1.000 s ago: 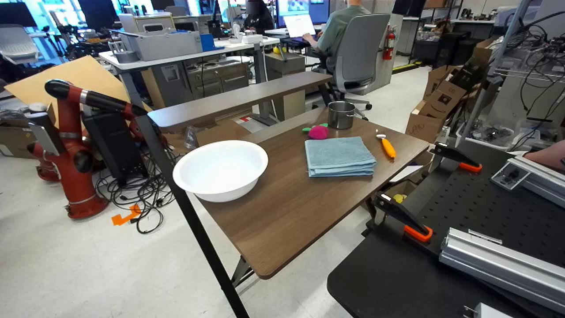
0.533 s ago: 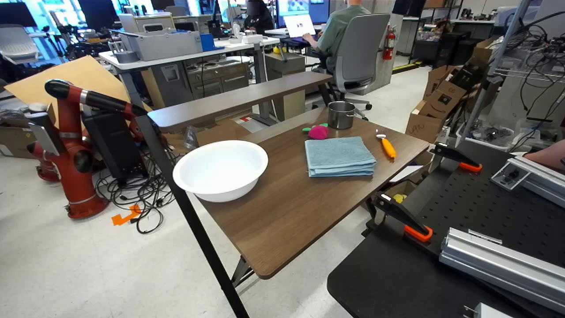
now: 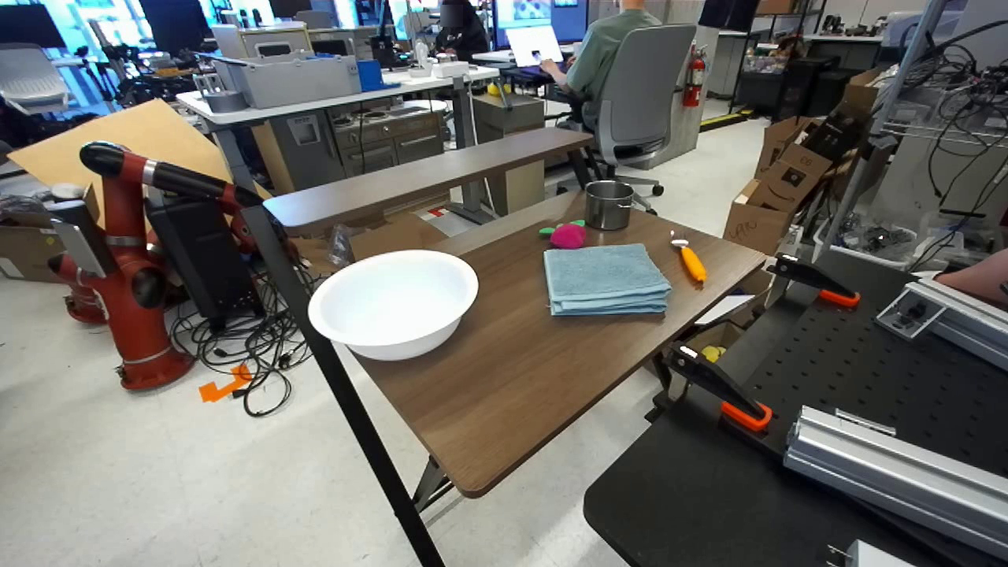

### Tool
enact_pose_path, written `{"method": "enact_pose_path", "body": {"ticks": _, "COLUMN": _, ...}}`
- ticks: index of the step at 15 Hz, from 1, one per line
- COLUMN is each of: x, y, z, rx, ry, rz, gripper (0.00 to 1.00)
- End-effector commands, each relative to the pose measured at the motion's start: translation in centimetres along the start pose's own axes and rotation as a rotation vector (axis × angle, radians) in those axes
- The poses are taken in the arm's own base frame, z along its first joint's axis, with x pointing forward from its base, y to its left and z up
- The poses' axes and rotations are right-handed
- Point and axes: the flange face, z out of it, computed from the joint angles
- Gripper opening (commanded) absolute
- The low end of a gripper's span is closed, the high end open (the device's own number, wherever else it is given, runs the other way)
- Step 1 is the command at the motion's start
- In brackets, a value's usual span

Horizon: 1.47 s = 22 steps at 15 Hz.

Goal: Move the bowl slightly down on the desk

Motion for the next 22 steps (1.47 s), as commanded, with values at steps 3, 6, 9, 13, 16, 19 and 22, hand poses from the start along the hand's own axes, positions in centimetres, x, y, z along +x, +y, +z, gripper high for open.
{"method": "enact_pose_path", "body": {"ticks": 3, "x": 3.4, "y": -2.8, "z": 2.9, "rx": 0.055, "ry": 0.083, "rz": -0.073, "gripper": 1.00}}
{"method": "enact_pose_path", "body": {"ticks": 6, "x": 6.1, "y": -5.4, "z": 5.1, "rx": 0.114, "ry": 0.147, "rz": -0.111, "gripper": 1.00}}
{"method": "enact_pose_path", "body": {"ticks": 9, "x": 8.9, "y": -6.0, "z": 8.3, "rx": 0.227, "ry": 0.152, "rz": -0.087, "gripper": 1.00}}
{"method": "enact_pose_path", "body": {"ticks": 13, "x": 13.0, "y": -3.8, "z": 12.6, "rx": 0.359, "ry": 0.114, "rz": -0.056, "gripper": 1.00}}
{"method": "enact_pose_path", "body": {"ticks": 16, "x": 15.6, "y": -1.2, "z": 16.2, "rx": 0.398, "ry": 0.030, "rz": -0.016, "gripper": 1.00}}
{"method": "enact_pose_path", "body": {"ticks": 19, "x": 17.6, "y": 0.4, "z": 19.2, "rx": 0.432, "ry": -0.039, "rz": 0.010, "gripper": 1.00}}
{"method": "enact_pose_path", "body": {"ticks": 22, "x": 19.5, "y": 1.0, "z": 21.6, "rx": 0.454, "ry": -0.091, "rz": 0.016, "gripper": 1.00}}
